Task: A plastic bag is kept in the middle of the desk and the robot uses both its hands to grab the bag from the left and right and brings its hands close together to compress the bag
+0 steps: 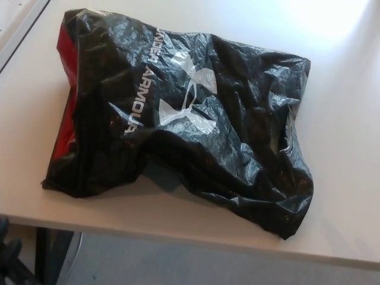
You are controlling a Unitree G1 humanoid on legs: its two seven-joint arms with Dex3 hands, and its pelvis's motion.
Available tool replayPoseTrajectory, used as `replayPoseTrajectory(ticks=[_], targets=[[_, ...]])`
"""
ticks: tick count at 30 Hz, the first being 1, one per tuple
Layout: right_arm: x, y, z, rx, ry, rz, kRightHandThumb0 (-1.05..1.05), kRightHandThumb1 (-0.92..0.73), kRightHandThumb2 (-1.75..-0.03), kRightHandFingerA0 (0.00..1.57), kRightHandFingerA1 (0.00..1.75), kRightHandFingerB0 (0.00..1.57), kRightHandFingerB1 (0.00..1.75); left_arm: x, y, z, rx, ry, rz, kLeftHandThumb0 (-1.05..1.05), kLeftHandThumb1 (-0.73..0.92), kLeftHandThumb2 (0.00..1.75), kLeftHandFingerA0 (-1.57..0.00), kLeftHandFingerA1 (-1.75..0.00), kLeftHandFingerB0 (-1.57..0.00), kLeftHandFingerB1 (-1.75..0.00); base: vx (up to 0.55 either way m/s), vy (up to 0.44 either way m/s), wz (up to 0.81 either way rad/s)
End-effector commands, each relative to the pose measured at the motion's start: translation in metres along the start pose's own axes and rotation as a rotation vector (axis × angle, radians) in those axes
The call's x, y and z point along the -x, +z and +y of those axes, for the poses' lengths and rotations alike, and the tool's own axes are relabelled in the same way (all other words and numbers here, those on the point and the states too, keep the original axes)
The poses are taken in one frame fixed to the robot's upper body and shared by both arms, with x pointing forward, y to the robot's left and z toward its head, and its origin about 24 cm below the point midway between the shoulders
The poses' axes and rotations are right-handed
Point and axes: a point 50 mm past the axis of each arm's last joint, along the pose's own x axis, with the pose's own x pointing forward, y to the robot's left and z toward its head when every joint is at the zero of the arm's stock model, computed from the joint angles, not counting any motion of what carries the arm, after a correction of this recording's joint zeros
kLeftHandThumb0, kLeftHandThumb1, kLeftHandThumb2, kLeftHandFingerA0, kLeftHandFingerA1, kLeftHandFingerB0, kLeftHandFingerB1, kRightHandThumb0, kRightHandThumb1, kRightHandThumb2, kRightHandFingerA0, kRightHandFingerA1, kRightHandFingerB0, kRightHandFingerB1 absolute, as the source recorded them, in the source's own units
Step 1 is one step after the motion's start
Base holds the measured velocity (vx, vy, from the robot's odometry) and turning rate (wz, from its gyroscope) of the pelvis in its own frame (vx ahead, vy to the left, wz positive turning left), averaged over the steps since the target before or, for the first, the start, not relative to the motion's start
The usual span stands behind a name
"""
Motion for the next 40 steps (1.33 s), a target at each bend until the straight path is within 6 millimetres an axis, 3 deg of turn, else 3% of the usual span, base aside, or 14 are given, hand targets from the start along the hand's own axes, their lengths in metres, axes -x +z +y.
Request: replayPoseTrajectory(ticks=[1, 8, 24, 25, 26, 28, 29, 30, 37, 40], targets=[[0.077, 0.009, 0.008, 0.202, 0.059, -0.113, -0.84, -0.66, -1.03, 0.0, 0.2, 0.0, 0.19, 0.068, -0.005, 0.023, -0.097, 0.033, -0.148, -0.67, 0.92, 0.69, -0.19, -0.29, -0.23, -0.29, 0.0, 0.0, 0.0], [0.07, 0.002, 0.017, 0.093, 0.028, -0.094, -0.89, -0.69, -1.03, 0.0, 0.17, 0.0, 0.15, 0.069, -0.009, 0.028, -0.112, 0.033, -0.154, -0.67, 0.92, 0.69, -0.2, -0.29, -0.22, -0.28, 0.0, 0.0, 0.0], [0.071, 0.001, 0.017, 0.119, 0.018, -0.108, -0.8, -0.69, -1.06, 0.0, 0.25, 0.0, 0.23, 0.068, -0.011, 0.027, -0.167, 0.02, -0.191, -0.68, 0.92, 0.72, -0.21, -0.3, -0.23, -0.29, 0.0, 0.0, 0.0], [0.072, 0.0, 0.017, 0.119, 0.016, -0.098, -0.79, -0.86, -0.65, 0.0, 0.22, 0.0, 0.23, 0.067, -0.01, 0.027, -0.166, 0.018, -0.201, -0.66, 0.92, 0.71, -0.21, -0.3, -0.24, -0.29, 0.0, 0.0, 0.0], [0.073, -0.001, 0.018, 0.11, 0.023, -0.073, -0.81, -0.69, -1.07, 0.0, 0.22, 0.0, 0.21, 0.066, -0.01, 0.027, -0.149, 0.034, -0.201, -0.68, 0.92, 0.66, -0.26, -0.29, -0.27, -0.28, 0.0, 0.0, 0.0], [0.072, 0.0, 0.018, 0.096, 0.007, -0.079, -0.8, -0.67, -1.06, 0.0, 0.24, 0.0, 0.23, 0.065, -0.01, 0.026, -0.173, 0.021, -0.213, -0.68, 0.92, 0.72, -0.23, -0.31, -0.24, -0.3, 0.0, 0.0, 0.0], [0.072, 0.0, 0.018, 0.101, 0.004, -0.082, -0.77, -0.85, -0.66, 0.0, 0.22, 0.0, 0.23, 0.066, -0.011, 0.025, -0.143, 0.012, -0.2, -0.68, 0.92, 0.7, -0.21, -0.29, -0.24, -0.29, 0.0, 0.0, 0.0], [0.071, 0.0, 0.018, 0.1, 0.008, -0.086, -0.8, -0.69, -1.07, 0.0, 0.25, 0.0, 0.23, 0.067, -0.011, 0.025, -0.144, 0.019, -0.191, -0.7, 0.92, 0.69, -0.24, -0.29, -0.25, -0.29, 0.0, 0.0, 0.0], [0.069, -0.005, 0.02, 0.036, 0.006, -0.086, -0.83, -0.71, -1.07, 0.0, 0.22, 0.0, 0.19, 0.062, -0.01, 0.026, -0.139, 0.03, -0.236, -0.66, 0.92, 0.69, -0.24, -0.3, -0.28, -0.3, 0.0, 0.0, 0.0], [0.068, -0.007, 0.02, 0.02, 0.004, -0.089, -0.84, -0.72, -1.07, 0.0, 0.22, 0.0, 0.2, 0.065, -0.01, 0.027, -0.174, 0.0, -0.225, -0.68, 0.92, 0.74, -0.19, -0.31, -0.2, -0.29, 0.0, 0.0, 0.0]])
